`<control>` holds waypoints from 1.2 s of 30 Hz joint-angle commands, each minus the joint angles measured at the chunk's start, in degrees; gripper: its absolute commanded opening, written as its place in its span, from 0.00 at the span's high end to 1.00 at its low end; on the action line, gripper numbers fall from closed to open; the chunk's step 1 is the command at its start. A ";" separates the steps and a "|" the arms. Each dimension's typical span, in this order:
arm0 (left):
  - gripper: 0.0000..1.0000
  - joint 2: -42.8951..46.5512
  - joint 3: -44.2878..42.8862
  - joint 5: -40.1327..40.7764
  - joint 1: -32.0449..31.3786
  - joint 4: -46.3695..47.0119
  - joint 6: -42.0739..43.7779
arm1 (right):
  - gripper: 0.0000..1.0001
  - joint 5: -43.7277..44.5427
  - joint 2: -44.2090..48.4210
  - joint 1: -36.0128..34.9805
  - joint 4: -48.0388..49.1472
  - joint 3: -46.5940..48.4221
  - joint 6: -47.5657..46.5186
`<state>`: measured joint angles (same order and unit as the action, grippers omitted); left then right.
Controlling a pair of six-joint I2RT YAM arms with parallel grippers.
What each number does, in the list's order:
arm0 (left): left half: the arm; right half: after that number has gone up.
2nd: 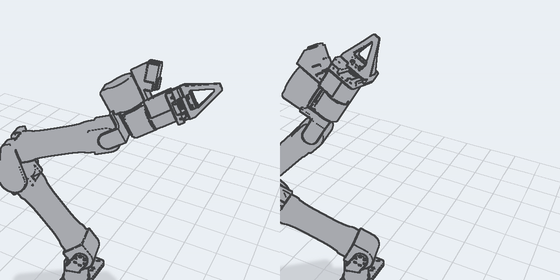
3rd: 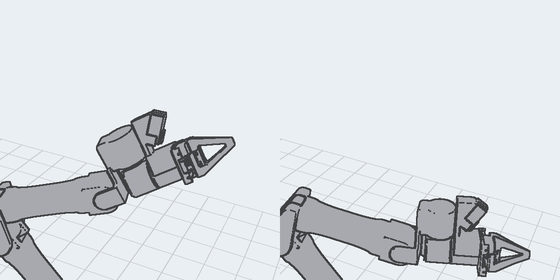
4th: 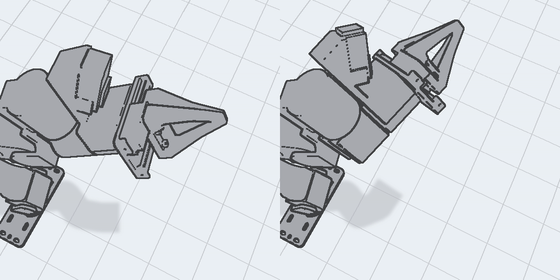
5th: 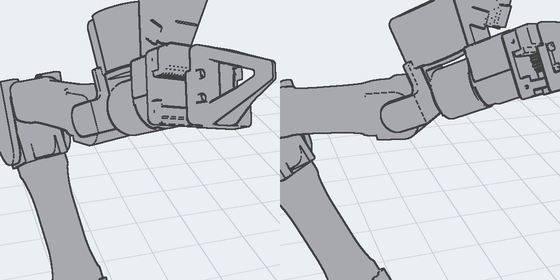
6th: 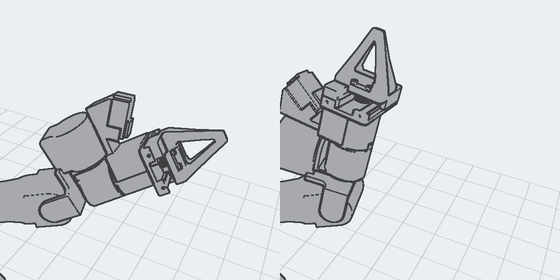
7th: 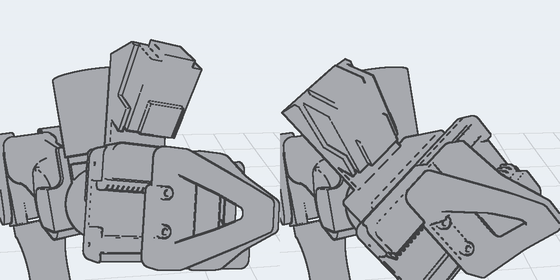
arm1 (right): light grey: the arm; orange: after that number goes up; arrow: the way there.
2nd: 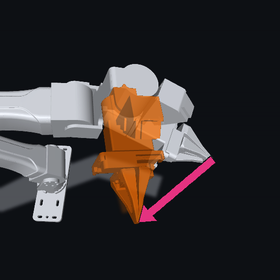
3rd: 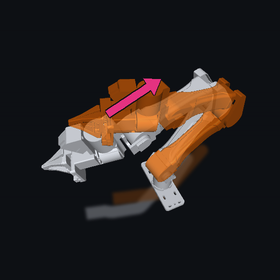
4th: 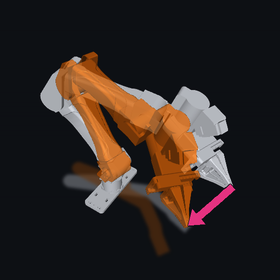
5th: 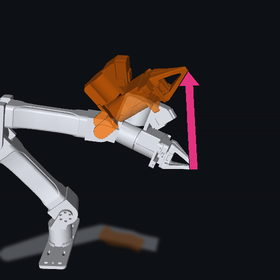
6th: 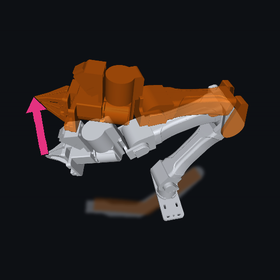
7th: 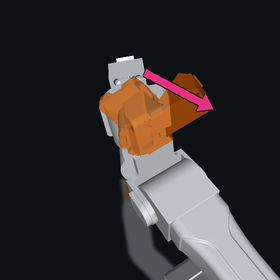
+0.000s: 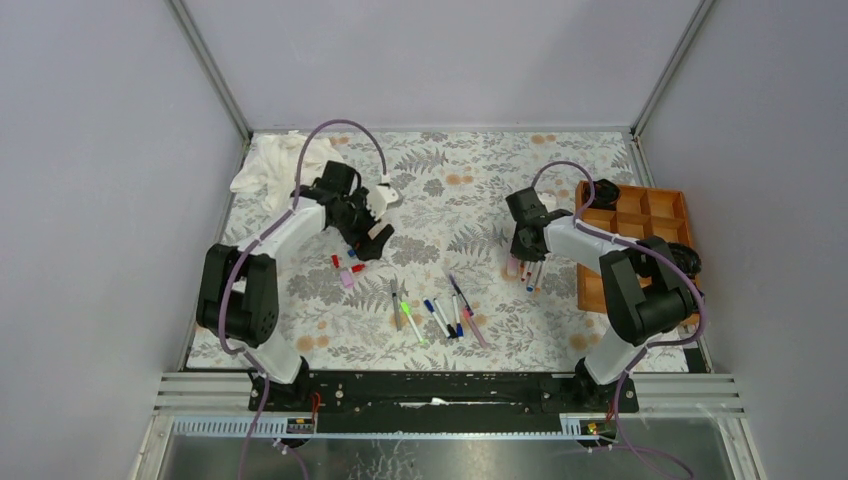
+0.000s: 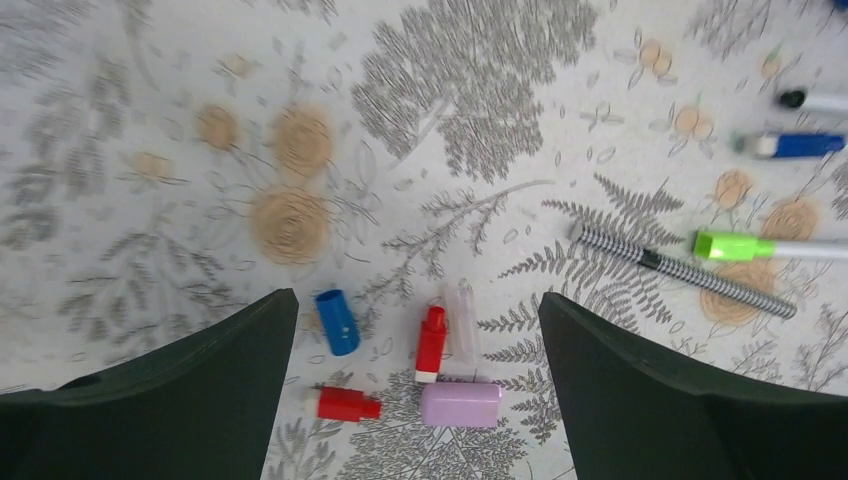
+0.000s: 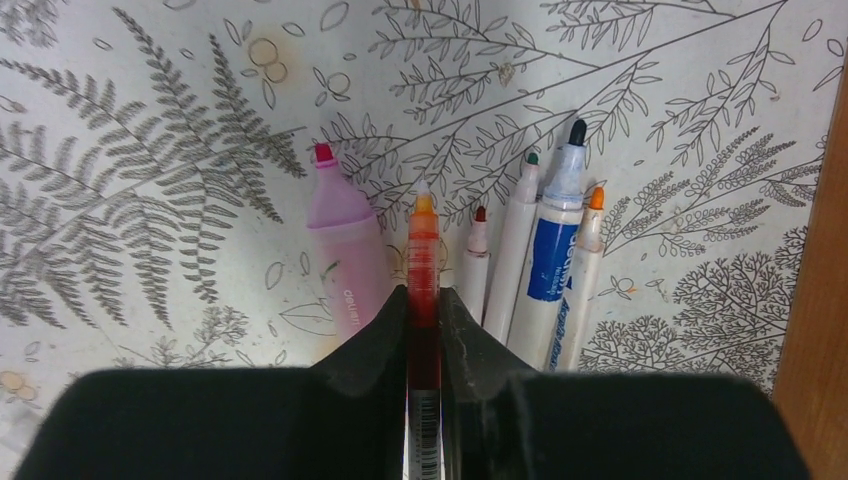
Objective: Open the pen caps
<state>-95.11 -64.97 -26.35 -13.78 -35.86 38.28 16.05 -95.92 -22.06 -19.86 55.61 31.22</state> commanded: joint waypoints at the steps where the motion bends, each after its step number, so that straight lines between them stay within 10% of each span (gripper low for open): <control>1: 0.01 3.35 -6.38 1.18 -0.19 -3.70 -5.02 | 0.76 1.89 -0.47 0.36 1.02 -0.97 -0.20; 9: 0.01 8.20 -9.72 9.27 -0.05 -1.24 -12.16 | 0.57 1.34 1.96 0.38 1.36 -1.30 -0.20; 26: 0.02 8.51 -10.39 6.67 3.41 3.33 -19.43 | 0.57 -9.69 16.07 -3.72 3.66 -3.37 -0.88; 36: 0.01 7.73 -8.04 5.00 3.54 4.54 -18.53 | 0.62 -17.67 3.49 -18.25 4.43 3.17 -4.52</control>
<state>-86.67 -74.15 -20.01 -10.48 -34.70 19.84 2.22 -87.20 -36.88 -16.25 55.16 28.71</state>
